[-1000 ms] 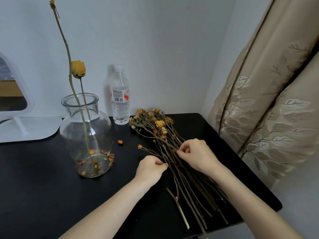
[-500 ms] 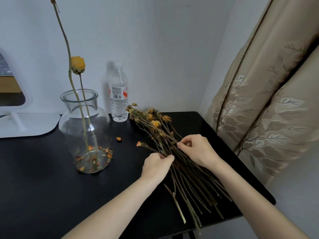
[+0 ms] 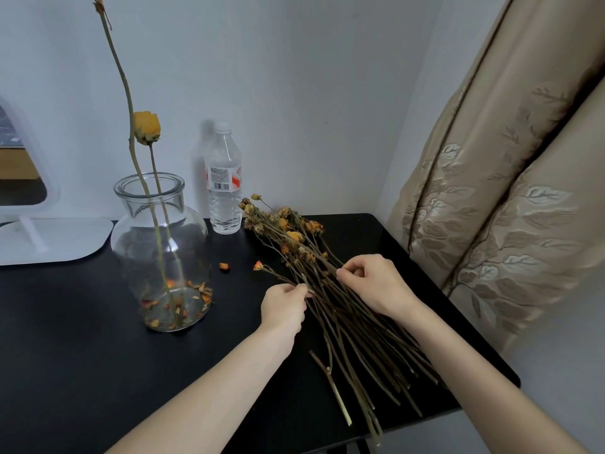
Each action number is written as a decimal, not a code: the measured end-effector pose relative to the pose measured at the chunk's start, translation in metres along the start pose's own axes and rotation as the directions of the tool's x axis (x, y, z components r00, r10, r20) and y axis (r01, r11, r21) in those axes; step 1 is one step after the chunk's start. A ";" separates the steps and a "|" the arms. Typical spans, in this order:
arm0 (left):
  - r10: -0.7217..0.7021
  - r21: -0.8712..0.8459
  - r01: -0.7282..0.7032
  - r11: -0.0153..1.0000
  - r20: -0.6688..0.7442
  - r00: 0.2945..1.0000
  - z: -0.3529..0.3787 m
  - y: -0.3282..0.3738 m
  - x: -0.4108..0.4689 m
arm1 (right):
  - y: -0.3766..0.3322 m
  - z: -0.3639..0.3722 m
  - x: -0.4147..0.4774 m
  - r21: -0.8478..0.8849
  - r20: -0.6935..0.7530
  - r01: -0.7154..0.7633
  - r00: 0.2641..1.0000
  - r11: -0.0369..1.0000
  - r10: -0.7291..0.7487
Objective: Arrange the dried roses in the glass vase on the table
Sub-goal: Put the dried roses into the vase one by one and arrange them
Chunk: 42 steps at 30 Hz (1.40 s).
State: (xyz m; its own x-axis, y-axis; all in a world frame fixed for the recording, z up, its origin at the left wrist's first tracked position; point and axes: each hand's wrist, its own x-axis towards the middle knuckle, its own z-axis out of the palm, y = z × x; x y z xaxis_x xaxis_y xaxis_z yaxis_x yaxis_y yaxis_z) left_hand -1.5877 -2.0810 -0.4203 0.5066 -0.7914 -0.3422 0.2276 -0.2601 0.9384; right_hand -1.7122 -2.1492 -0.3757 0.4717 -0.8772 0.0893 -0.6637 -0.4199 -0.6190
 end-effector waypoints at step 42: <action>0.030 -0.088 -0.024 0.996 0.067 0.997 -0.007 0.001 0.014 | 0.008 -0.021 -0.008 0.283 0.169 -0.047 0.986 0.958 -0.001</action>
State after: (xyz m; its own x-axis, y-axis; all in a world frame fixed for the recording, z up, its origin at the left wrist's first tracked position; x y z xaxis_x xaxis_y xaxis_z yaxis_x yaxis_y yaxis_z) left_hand -1.5747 -2.0883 -0.4240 0.4564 -0.8341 -0.3098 0.2876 -0.1912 0.9385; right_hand -1.7336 -2.1510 -0.3651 0.5636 -0.8249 -0.0430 -0.4937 -0.2946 -0.8182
